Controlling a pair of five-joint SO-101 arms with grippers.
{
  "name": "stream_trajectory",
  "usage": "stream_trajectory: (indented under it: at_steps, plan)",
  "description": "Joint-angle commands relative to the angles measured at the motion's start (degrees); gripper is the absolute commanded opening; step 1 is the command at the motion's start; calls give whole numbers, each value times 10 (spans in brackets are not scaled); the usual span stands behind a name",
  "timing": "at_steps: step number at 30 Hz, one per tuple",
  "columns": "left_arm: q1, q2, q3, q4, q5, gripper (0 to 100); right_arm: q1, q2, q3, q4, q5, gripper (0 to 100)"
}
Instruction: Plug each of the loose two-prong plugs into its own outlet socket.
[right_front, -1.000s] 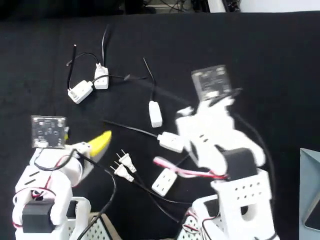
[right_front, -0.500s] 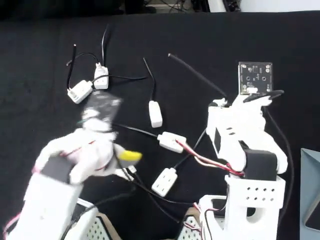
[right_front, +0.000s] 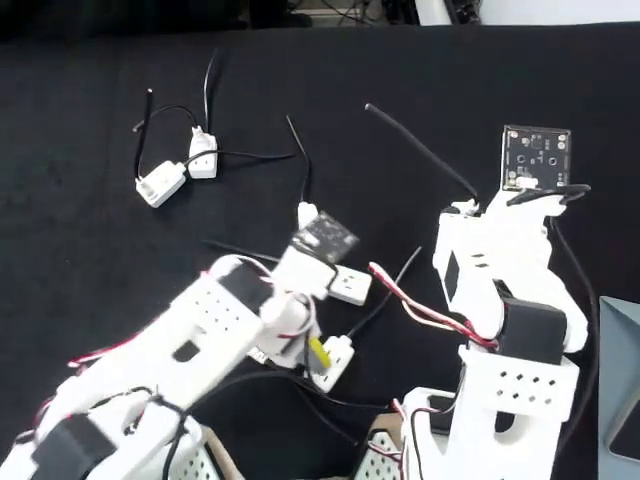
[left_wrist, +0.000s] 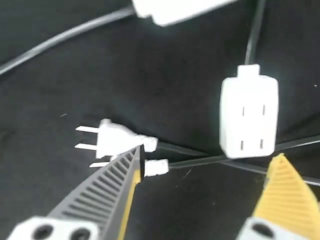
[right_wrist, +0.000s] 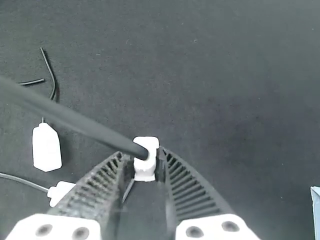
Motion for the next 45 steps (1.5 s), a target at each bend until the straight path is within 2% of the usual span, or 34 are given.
stream_trajectory:
  at_steps: [1, 5, 10, 12, 15, 18, 25, 30, 35, 39, 45]
  plan:
    - [44, 49, -29, -45, 33, 378, 10, -11, -31, 3, 4, 13]
    - [77, 96, -29, -78, 49, 378, 10, -11, -31, 3, 4, 13]
    - [80, 165, -27, -135, 77, 366, 10, -11, -31, 5, 4, 13]
    - [82, 194, -28, -151, 70, 320, 10, -11, -31, 5, 4, 13]
    - [82, 211, -33, -168, 38, 197, 10, -11, -31, 5, 4, 13]
    - [83, 191, -40, -165, 0, 122, 10, -11, -31, 6, 4, 13]
    - [74, 58, -42, -91, -10, 116, 10, -11, -31, 6, 4, 13]
    - [13, -76, -42, -40, -49, 116, 10, -11, -31, 6, 4, 13]
    - [-112, -165, -36, -3, -116, 116, 7, -11, -29, 6, 4, 13]
    - [-211, -171, -12, -10, -184, 116, 5, -11, -29, 6, 2, 13]
    - [-269, -170, 64, -72, -258, 116, -42, -11, -28, 25, -1, 13]
